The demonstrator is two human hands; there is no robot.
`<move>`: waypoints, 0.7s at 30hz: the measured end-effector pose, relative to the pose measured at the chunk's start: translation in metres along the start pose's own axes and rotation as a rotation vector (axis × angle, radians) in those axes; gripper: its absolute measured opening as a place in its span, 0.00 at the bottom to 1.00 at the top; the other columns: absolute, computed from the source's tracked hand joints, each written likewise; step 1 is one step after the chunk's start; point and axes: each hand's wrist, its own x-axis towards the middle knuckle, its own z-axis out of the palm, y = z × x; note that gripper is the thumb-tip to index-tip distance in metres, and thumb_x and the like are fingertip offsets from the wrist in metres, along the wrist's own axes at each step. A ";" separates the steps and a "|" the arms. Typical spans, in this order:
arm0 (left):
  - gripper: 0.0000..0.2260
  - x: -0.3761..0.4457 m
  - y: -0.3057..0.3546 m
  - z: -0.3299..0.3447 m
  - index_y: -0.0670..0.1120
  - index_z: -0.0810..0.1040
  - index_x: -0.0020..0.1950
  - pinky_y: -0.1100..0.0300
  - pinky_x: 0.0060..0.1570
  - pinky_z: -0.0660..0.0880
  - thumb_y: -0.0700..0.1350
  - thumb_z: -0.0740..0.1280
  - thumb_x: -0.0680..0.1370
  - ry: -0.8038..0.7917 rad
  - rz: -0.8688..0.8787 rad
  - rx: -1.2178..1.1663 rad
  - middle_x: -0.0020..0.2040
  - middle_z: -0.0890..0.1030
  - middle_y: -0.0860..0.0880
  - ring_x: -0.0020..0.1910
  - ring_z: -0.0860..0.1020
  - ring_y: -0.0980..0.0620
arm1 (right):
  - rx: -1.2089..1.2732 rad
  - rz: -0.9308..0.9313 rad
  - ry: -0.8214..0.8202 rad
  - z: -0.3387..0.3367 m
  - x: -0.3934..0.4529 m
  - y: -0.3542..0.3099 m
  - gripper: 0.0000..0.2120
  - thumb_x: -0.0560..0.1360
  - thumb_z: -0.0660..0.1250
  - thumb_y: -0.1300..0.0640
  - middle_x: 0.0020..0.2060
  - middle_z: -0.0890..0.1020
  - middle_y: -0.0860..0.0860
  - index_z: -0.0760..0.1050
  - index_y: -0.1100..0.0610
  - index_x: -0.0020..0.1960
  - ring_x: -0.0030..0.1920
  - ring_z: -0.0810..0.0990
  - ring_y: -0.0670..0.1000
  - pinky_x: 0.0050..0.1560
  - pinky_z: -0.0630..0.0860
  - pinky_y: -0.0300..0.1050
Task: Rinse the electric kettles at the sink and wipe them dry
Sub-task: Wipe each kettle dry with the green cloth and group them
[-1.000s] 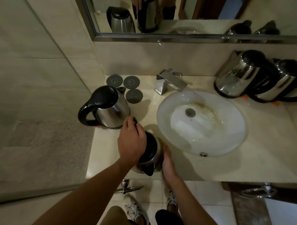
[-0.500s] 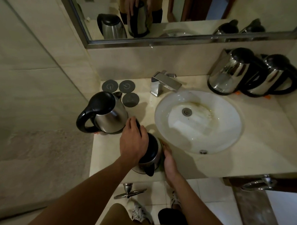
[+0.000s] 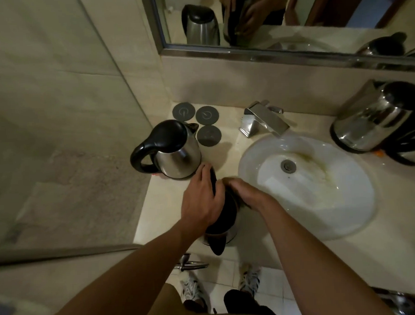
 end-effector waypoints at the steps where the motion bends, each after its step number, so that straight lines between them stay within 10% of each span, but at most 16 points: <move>1: 0.20 -0.001 0.001 0.000 0.46 0.66 0.71 0.58 0.56 0.73 0.51 0.56 0.81 0.002 -0.002 -0.002 0.67 0.72 0.46 0.58 0.74 0.49 | -0.043 0.005 -0.016 -0.002 0.002 -0.001 0.10 0.80 0.59 0.55 0.52 0.83 0.59 0.78 0.56 0.49 0.50 0.79 0.54 0.50 0.75 0.48; 8: 0.27 0.001 0.001 0.003 0.47 0.62 0.76 0.49 0.67 0.71 0.56 0.53 0.79 -0.015 -0.070 0.022 0.75 0.67 0.47 0.69 0.70 0.47 | -0.100 -0.033 -0.065 -0.012 0.014 0.006 0.11 0.81 0.60 0.56 0.45 0.81 0.57 0.79 0.58 0.47 0.45 0.76 0.52 0.46 0.72 0.46; 21: 0.22 0.000 0.003 0.002 0.48 0.65 0.73 0.62 0.54 0.68 0.51 0.57 0.80 0.034 -0.061 -0.005 0.70 0.71 0.48 0.61 0.74 0.49 | -0.025 -0.044 -0.010 -0.003 0.010 0.031 0.11 0.83 0.56 0.48 0.58 0.80 0.52 0.77 0.49 0.53 0.59 0.77 0.51 0.57 0.74 0.45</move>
